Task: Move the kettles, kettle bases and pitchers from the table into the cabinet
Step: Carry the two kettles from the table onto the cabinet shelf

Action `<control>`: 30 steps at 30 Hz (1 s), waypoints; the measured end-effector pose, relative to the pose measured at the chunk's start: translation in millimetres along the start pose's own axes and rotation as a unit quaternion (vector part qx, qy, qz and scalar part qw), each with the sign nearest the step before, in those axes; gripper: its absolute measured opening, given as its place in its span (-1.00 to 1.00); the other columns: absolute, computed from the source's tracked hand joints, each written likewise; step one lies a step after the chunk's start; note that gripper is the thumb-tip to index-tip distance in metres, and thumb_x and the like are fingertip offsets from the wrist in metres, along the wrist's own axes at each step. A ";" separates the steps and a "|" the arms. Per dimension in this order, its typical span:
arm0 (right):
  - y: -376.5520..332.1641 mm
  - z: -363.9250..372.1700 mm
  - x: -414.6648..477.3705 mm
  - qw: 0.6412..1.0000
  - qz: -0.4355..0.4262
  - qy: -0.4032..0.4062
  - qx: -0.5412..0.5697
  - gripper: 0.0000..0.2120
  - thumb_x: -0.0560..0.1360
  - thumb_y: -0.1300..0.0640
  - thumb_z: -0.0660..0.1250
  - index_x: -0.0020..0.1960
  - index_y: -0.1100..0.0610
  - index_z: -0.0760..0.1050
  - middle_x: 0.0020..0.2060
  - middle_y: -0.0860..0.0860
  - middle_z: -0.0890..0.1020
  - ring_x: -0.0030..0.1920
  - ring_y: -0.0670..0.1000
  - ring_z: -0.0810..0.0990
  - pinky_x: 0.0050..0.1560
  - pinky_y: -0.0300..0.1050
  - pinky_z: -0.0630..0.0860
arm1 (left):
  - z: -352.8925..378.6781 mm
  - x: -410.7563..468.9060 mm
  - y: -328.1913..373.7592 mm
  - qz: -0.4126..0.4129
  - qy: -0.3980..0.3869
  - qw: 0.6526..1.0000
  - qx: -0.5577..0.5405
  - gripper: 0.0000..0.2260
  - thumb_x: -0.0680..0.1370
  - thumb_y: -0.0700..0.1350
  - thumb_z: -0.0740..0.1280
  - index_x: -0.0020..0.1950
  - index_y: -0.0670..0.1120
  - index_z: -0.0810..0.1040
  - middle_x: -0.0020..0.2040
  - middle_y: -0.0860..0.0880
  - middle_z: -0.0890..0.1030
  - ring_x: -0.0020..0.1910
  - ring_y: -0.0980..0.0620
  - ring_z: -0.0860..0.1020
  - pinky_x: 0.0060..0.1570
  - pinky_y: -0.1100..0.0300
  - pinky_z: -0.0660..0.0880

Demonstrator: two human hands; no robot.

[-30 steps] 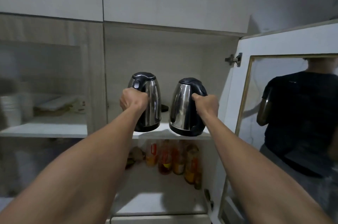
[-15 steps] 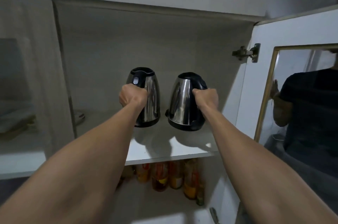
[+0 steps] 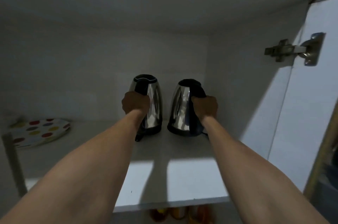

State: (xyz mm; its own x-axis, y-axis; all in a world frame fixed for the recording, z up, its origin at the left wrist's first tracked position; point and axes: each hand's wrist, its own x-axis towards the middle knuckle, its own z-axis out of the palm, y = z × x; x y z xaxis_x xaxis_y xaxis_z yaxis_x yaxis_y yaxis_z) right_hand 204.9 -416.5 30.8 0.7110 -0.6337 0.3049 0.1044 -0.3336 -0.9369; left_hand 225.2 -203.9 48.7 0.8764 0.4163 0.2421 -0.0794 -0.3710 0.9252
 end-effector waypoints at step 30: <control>65.0 62.7 105.2 0.998 0.022 -0.054 0.008 -0.70 0.41 0.00 0.44 -0.11 0.26 0.62 -0.15 0.19 0.69 -0.11 0.21 0.69 -0.17 -0.03 0.60 | 98.8 74.2 -34.8 -0.032 0.049 0.998 0.033 -0.70 0.46 -0.11 0.40 0.06 -0.31 0.58 -0.04 -0.25 0.65 -0.04 -0.25 0.64 -0.05 -0.04 0.61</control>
State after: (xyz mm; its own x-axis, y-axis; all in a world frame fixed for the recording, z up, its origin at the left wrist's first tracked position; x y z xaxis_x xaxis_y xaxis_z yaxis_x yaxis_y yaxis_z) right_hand 330.1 -461.1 -8.7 0.7858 -0.5685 0.2436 0.0818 -0.2949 -0.9520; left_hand 339.9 -242.1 5.6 0.8283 0.5181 0.2133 0.0091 -0.3930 0.9195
